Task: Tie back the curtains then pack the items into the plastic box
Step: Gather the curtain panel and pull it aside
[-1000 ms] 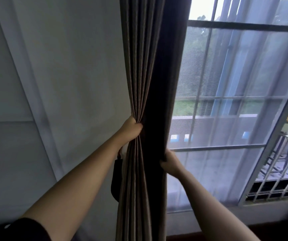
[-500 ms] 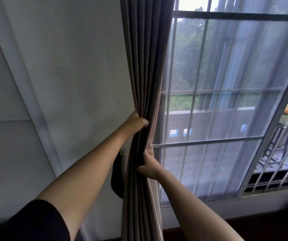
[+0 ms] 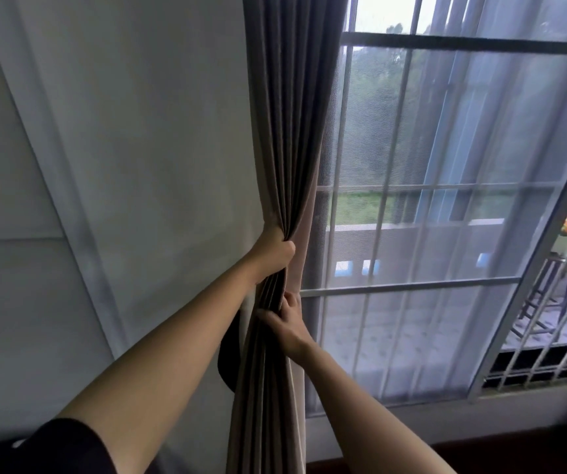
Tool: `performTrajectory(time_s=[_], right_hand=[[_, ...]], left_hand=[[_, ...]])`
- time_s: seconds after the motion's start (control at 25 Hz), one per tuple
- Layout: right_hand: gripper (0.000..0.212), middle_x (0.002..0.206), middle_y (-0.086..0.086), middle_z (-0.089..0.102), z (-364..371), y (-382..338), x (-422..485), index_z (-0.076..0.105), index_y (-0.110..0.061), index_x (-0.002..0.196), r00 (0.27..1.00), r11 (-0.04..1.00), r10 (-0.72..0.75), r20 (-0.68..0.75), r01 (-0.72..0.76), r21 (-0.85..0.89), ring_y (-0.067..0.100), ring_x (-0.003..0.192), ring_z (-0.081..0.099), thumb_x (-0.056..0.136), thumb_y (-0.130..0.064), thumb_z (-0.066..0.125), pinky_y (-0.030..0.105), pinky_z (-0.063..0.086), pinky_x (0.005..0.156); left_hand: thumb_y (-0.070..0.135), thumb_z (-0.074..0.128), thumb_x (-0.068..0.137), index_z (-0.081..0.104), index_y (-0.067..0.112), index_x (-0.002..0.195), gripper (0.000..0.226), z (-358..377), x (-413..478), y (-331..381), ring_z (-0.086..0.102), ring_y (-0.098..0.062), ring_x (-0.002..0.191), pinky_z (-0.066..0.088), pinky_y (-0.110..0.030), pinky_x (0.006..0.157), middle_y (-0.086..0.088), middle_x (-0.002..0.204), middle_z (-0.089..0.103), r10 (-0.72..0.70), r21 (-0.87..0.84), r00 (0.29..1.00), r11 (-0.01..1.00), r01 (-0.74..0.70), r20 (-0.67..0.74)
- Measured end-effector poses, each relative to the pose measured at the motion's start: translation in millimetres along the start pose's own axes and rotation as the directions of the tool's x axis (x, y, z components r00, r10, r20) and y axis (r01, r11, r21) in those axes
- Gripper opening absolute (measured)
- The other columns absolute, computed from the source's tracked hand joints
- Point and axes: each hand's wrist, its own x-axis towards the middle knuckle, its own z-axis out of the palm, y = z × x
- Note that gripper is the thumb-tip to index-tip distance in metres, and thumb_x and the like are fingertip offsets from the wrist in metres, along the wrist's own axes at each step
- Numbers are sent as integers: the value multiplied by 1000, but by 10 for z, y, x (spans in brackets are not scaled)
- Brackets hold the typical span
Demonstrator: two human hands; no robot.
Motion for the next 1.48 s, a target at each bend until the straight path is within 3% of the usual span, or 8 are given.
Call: performTrajectory(time_s=[0.12,0.28,0.48,0.64,0.76,1.0,1.28,1.48], right_hand=[[43,90,0,56,-164,13,103,54,-9,114,992,813,123,34,-120,569,13,78,58,74,-25,55,25,50,70],[28,96,7,56,-316,-46,423,31,-20,122,971,879,229,-69,-176,443,16,52,54,99,-32,41,25,51,47],[54,123,10,51,-498,-133,747,45,-28,128,983,985,174,-53,-174,9,19,95,58,82,-50,64,36,50,91],[64,123,-1,45,-722,-270,896,36,-16,134,988,913,151,-42,-123,388,16,112,44,77,-24,63,29,33,88],[31,100,1,59,-804,-354,959,47,-7,119,995,820,48,90,-91,565,18,97,58,89,-12,45,28,44,80],[41,95,20,65,-766,-368,941,65,1,107,945,807,114,306,-268,526,28,89,63,82,-27,47,36,49,81],[45,96,8,69,-854,-347,838,59,-2,113,998,948,14,-59,5,319,17,89,65,74,-19,73,27,57,79],[27,102,3,67,-872,-339,552,54,-12,118,986,954,-26,-164,73,289,13,92,64,93,-22,56,18,55,74]], left_hand=[[3,40,88,23,11,147,62,-36,-40,-57,46,-27,121,40,-30,95,-16,137,45,2,-70,1000,998,0,30],[2,42,84,35,5,139,55,-16,-93,-66,53,-35,113,45,-24,79,-26,123,50,-13,-95,1000,995,16,24],[0,45,84,45,-2,128,45,-131,-133,-85,60,-29,97,45,-19,72,-21,99,58,-26,-107,999,994,23,-20],[-2,44,82,52,4,126,45,-202,-230,-58,61,-22,94,49,-22,77,-12,101,63,20,-141,999,990,-16,28],[-5,45,79,63,10,91,28,-239,-308,-67,55,-14,71,45,-23,66,2,73,55,37,-179,995,984,-19,97],[-12,43,78,66,5,98,34,-363,-312,-85,65,-21,88,53,-33,80,-12,90,66,36,-282,991,959,2,131],[-17,39,82,62,13,81,39,-375,-248,-94,61,-1,53,46,-14,48,7,61,62,9,-272,993,962,24,116],[-14,40,86,60,1,94,27,-349,-204,-45,52,4,40,38,-8,36,5,60,50,-4,-225,992,974,33,130]])
